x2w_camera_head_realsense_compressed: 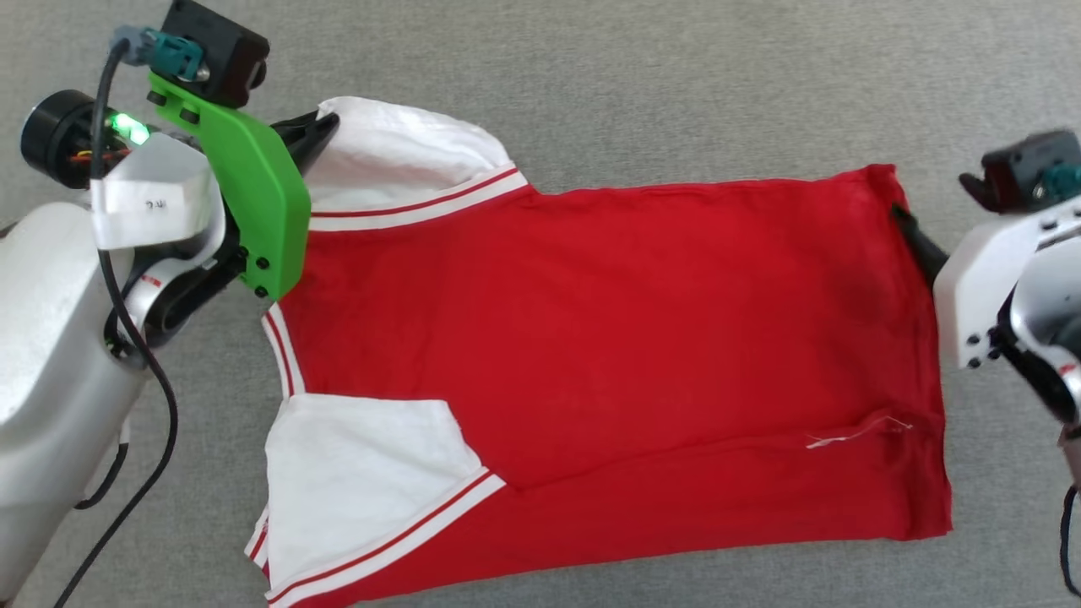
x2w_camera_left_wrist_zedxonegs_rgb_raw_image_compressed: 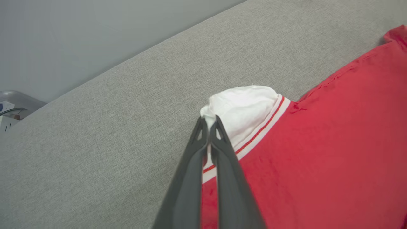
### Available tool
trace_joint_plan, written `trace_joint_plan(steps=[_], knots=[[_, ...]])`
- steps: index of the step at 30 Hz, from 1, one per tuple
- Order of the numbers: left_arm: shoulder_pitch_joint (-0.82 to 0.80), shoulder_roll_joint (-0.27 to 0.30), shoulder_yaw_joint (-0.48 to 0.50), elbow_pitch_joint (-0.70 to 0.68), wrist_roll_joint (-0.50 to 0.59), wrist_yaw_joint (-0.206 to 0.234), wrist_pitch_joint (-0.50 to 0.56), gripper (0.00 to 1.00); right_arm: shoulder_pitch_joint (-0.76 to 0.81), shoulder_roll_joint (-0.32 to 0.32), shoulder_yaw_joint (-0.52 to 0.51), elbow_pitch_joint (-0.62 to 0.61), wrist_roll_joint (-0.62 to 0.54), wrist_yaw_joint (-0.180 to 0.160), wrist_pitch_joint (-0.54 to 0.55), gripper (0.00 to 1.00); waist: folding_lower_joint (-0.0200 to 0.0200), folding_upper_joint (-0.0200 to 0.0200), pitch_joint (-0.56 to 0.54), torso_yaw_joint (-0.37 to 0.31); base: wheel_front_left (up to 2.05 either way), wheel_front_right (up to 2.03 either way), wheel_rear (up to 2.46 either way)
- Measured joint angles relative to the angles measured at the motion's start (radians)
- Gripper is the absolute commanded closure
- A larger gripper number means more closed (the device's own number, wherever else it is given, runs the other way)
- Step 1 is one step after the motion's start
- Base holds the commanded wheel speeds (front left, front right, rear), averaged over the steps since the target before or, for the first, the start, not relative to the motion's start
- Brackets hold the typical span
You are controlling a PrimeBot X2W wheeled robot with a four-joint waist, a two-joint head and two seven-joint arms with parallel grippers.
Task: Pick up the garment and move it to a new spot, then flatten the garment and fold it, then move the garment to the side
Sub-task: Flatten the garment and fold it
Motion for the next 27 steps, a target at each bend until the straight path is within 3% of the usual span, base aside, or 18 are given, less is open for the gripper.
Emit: trace_joint_plan(steps=[7, 16, 19, 20, 27], knots=[[0.014, 0.0, -0.002, -0.088, 0.012, 0.023, -0.027, 1.0, -0.107, -0.029, 0.014, 0.102, 0.064, 0.0, 0.134, 0.0, 0.0, 0.0, 0.035, 0.044, 0.0, 0.0, 0.0], [0.015, 0.002, -0.004, -0.108, 0.038, 0.031, -0.042, 1.0, -0.202, -0.036, 0.08, 0.25, 0.093, 0.0, 0.153, 0.0, 0.0, 0.0, 0.075, 0.072, 0.0, 0.0, 0.0], [0.015, 0.002, -0.009, -0.103, 0.04, 0.031, -0.044, 1.0, -0.222, -0.042, 0.099, 0.283, 0.116, 0.0, 0.146, 0.8, 0.0, 0.0, 0.081, 0.079, 0.0, 0.0, 0.0], [0.015, 0.002, -0.011, -0.1, 0.042, 0.031, -0.044, 1.0, -0.225, -0.044, 0.105, 0.29, 0.121, 0.0, 0.141, 1.0, 0.0, 0.0, 0.082, 0.08, 0.0, 0.0, 0.0], [0.016, -0.005, -0.015, -0.065, 0.042, 0.03, -0.074, 1.0, -0.232, -0.042, 0.134, 0.328, 0.141, 0.0, 0.042, 1.0, 0.0, 0.0, 0.067, 0.085, 0.0, 0.0, 0.0]])
